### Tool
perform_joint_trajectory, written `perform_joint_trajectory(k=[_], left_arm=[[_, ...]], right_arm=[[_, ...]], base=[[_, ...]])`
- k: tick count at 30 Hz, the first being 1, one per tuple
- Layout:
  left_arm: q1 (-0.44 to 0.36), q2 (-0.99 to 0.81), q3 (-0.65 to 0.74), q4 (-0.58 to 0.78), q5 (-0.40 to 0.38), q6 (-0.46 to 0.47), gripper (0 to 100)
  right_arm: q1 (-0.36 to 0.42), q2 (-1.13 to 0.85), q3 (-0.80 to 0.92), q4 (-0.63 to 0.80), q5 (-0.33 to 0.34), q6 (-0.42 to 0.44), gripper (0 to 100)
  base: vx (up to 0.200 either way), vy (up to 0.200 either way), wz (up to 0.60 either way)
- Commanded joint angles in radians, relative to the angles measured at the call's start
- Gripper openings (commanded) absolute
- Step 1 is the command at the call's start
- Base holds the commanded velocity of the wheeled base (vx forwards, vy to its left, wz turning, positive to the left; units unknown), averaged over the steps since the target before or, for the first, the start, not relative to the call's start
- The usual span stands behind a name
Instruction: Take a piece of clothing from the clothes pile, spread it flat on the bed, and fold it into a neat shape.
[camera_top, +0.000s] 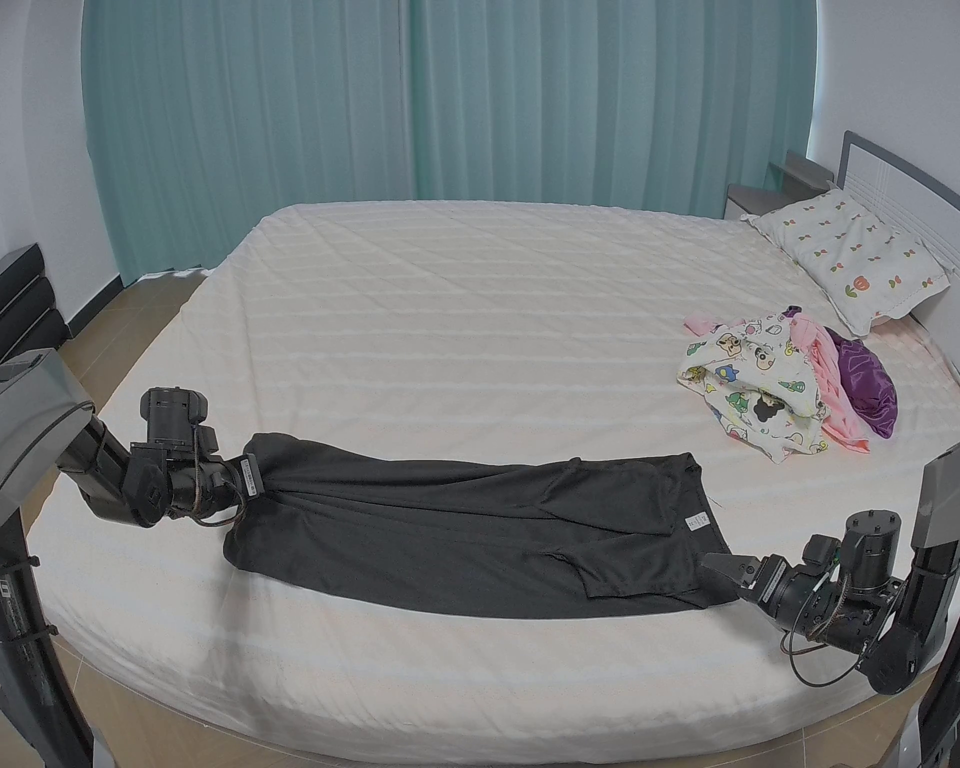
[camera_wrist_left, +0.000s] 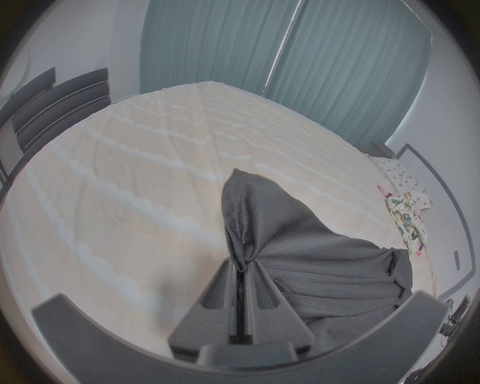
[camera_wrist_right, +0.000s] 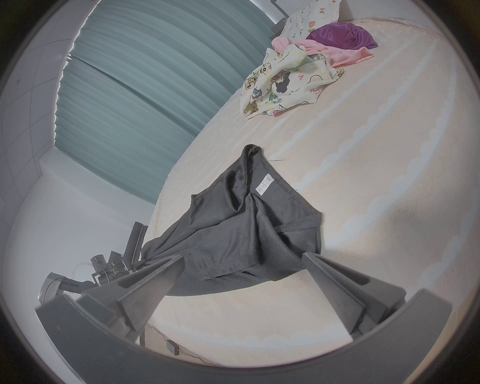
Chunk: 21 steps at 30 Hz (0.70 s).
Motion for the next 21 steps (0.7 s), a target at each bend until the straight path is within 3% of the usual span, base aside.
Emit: perform_joint_trajectory(k=[1,5,12,21], left_arm=[[0.043,-0.052,0.0,0.038,-0.012,0.001,0],[0.079,-0.08,-0.002,0.062,-0.057,-0.001,0],[0.109,-0.108,-0.01,0.073,-0.058,-0.007,0],[0.017,-0.158,-0.005,0.17,-0.046,-0.01,0]], right_arm=[[0.0,0.002,0.015,-0.013,0.0,0.0,100],[0.0,0.0,0.016,-0.013,0.0,-0.001,100],[0.0,0.0,0.015,-0.013,0.0,0.0,100],[0.0,-0.004,0.015,-0.013,0.0,0.0,100]], base=[[0.0,0.0,0.0],[0.0,0.0,0.0],[0.0,0.0,0.0],[0.0,0.0,0.0]])
